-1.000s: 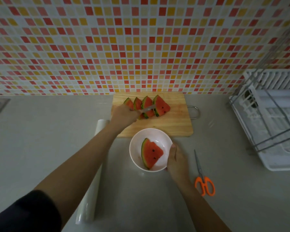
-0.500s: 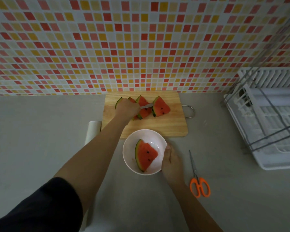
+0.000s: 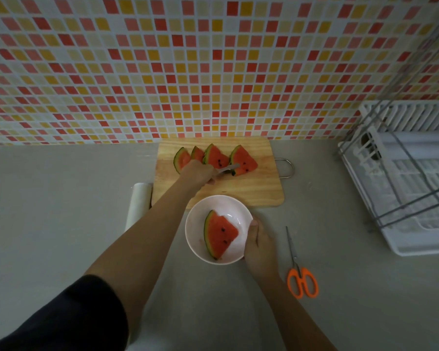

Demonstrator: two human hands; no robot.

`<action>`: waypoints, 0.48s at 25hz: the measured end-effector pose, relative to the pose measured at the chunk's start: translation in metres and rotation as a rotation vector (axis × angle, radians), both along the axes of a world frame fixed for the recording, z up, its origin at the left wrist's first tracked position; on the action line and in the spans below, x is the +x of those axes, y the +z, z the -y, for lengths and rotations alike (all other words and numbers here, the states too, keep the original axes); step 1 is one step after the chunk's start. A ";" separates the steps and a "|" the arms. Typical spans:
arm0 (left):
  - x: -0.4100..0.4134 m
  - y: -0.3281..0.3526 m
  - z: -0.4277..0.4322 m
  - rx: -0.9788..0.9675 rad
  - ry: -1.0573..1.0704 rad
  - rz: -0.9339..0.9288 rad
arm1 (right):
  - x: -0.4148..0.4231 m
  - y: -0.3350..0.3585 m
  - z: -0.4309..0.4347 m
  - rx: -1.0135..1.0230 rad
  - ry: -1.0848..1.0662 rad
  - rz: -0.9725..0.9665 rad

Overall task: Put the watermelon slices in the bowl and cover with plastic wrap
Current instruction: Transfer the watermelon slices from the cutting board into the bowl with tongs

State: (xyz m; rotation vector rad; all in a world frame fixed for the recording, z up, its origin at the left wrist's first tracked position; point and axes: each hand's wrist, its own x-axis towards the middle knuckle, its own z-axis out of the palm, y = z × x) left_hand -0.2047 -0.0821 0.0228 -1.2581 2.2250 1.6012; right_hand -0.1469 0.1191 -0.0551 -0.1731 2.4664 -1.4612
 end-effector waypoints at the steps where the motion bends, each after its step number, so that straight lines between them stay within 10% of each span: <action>1: 0.001 -0.001 0.001 0.019 0.039 -0.017 | 0.000 0.000 0.000 0.001 0.002 0.008; 12: 0.188 0.024 -0.037 -0.174 0.091 -0.164 | 0.003 0.000 0.005 -0.040 -0.108 0.067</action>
